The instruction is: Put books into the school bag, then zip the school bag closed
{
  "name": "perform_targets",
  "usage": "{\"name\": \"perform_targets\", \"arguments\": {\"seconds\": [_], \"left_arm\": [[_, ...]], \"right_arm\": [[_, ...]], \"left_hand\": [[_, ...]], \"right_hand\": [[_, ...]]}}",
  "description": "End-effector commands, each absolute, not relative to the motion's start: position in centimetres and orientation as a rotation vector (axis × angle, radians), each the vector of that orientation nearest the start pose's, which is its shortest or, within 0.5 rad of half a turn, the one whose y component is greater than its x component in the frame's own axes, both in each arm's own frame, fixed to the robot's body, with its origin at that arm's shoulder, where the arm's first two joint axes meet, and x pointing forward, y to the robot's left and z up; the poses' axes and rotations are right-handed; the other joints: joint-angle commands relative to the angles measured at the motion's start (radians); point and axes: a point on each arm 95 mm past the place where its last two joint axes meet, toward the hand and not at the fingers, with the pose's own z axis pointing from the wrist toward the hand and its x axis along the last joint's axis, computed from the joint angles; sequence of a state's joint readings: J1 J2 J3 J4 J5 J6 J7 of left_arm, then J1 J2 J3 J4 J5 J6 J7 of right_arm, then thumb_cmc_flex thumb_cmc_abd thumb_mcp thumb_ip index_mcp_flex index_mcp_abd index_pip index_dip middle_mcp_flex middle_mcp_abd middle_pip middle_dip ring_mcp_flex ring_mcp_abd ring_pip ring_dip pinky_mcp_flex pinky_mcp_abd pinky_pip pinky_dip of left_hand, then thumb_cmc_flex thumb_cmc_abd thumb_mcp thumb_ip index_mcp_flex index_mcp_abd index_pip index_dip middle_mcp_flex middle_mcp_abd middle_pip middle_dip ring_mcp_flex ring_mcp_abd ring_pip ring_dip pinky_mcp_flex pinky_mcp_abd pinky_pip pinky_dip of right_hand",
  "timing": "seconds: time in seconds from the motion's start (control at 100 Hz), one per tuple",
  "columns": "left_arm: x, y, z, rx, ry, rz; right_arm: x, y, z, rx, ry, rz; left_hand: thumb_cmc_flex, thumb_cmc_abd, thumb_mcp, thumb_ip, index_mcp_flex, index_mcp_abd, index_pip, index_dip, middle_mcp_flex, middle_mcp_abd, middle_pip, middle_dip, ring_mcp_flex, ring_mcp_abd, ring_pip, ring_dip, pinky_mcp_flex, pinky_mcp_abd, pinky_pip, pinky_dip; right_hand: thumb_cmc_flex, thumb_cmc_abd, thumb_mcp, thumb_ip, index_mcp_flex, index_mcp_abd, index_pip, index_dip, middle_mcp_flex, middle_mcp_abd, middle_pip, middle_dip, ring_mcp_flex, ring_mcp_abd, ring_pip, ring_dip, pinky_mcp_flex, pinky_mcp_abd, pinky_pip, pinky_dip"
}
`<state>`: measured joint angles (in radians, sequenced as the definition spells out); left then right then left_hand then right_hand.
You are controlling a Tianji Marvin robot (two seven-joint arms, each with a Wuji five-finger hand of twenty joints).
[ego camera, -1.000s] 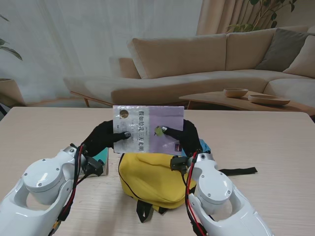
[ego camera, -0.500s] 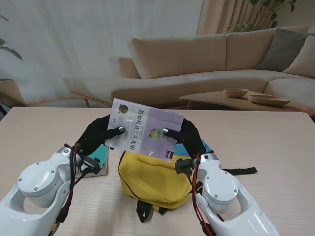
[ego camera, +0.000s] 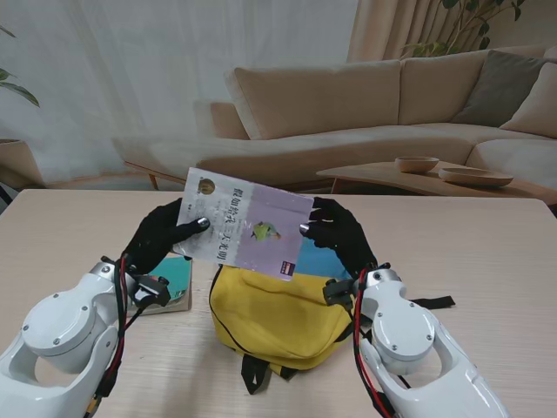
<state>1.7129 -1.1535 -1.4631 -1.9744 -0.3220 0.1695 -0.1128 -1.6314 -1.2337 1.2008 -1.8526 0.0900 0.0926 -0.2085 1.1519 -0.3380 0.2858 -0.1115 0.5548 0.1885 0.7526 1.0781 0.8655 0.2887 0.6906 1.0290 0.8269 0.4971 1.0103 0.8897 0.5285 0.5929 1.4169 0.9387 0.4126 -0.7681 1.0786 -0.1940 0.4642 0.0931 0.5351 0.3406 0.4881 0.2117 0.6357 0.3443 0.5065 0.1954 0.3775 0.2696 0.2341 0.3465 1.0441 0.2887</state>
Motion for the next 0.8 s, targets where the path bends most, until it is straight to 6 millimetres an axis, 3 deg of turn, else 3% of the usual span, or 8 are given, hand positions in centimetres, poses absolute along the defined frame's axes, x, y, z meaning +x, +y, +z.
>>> {"name": "perform_targets", "arguments": {"seconds": [0.0,0.35,0.55,0.79], "left_arm": [[36.8,0.9,-21.6,-2.279,0.492,-2.386],[36.0,3.2,-21.9,-2.203,0.396,-2.337],[35.9,4.3,-22.0,-2.183,0.331,-2.316],[35.7,5.1,-22.2,-2.175,0.272,-2.308]], "right_arm": [[37.5,5.5,-26.3,-2.122,-0.501,-2.255],[35.8,3.6,-27.9,-2.036,-1.001,-2.290],[34.8,4.6,-29.3,-1.903,-1.372,-2.324],[33.5,6.6,-30.8,-1.768,-1.695,-2.272]], "left_hand": [[0.139,0.144,0.174,0.043,0.190,-0.223,0.333,0.217,0.070,-0.074,0.117,0.034,0.040,0.021,0.039,0.010,0.018,0.030,0.056,0.031],[0.139,0.144,0.175,0.042,0.189,-0.223,0.332,0.226,0.067,-0.071,0.121,0.033,0.036,0.023,0.040,0.010,0.014,0.032,0.051,0.034],[0.139,0.140,0.177,0.042,0.191,-0.223,0.333,0.228,0.065,-0.071,0.122,0.033,0.036,0.024,0.039,0.009,0.012,0.034,0.048,0.036],[0.139,0.143,0.177,0.041,0.189,-0.223,0.335,0.231,0.065,-0.072,0.125,0.033,0.034,0.024,0.041,0.010,0.013,0.033,0.048,0.037]], "right_hand": [[-0.050,0.014,-0.035,0.016,-0.011,-0.004,0.017,-0.019,-0.022,-0.028,-0.009,-0.013,-0.017,-0.025,0.001,0.002,-0.006,-0.034,-0.005,-0.002],[-0.020,0.070,-0.073,0.041,0.043,-0.012,0.035,-0.005,0.011,-0.036,0.001,-0.010,-0.009,-0.027,0.025,0.014,-0.001,-0.049,0.010,0.010],[-0.006,0.098,-0.066,0.064,0.060,-0.038,0.046,0.015,0.034,-0.055,0.005,-0.009,0.007,-0.041,0.036,0.019,0.012,-0.080,0.018,0.016],[-0.007,0.118,-0.052,0.080,0.054,-0.041,0.044,0.028,0.041,-0.060,0.013,-0.004,0.022,-0.046,0.064,0.033,0.039,-0.095,0.043,0.029]]}}
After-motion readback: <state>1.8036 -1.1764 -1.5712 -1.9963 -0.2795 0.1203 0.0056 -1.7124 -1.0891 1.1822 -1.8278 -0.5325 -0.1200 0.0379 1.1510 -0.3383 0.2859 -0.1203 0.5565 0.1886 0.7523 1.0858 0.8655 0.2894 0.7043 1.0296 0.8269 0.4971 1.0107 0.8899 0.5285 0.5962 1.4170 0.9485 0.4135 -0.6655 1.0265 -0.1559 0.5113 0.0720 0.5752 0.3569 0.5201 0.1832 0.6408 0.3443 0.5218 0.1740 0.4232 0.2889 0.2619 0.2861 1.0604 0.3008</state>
